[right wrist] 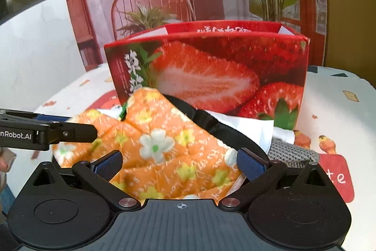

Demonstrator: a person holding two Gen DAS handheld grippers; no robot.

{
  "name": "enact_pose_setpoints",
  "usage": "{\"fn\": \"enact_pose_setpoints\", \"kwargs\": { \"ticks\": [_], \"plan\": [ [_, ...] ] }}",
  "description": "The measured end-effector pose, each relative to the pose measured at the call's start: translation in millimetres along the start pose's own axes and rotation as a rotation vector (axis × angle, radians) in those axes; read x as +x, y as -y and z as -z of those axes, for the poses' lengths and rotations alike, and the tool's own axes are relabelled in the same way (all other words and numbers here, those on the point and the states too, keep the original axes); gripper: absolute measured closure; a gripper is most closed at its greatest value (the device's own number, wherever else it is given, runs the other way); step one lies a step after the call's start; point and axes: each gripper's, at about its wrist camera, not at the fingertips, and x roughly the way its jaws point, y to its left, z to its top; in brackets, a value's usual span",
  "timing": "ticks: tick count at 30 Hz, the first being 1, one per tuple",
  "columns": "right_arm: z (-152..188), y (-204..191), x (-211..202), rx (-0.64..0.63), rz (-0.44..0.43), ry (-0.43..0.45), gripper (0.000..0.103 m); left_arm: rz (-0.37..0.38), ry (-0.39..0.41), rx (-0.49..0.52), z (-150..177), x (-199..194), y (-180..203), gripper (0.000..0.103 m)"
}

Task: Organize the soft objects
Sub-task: 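Move both grippers onto the orange floral oven mitt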

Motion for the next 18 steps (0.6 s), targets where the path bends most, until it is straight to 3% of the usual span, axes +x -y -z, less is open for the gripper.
{"fn": "enact_pose_setpoints", "kwargs": {
  "ticks": [10, 18],
  "plan": [
    [11, 1, 13, -0.037, 0.041, -0.009, 0.0, 0.024, -0.003, -0.02, 11, 7, -4, 0.033],
    [12, 13, 18, 0.021, 0.047, -0.054, 0.0, 0.041, -0.008, -0.029, 13, 9, -4, 0.033]
  ]
}}
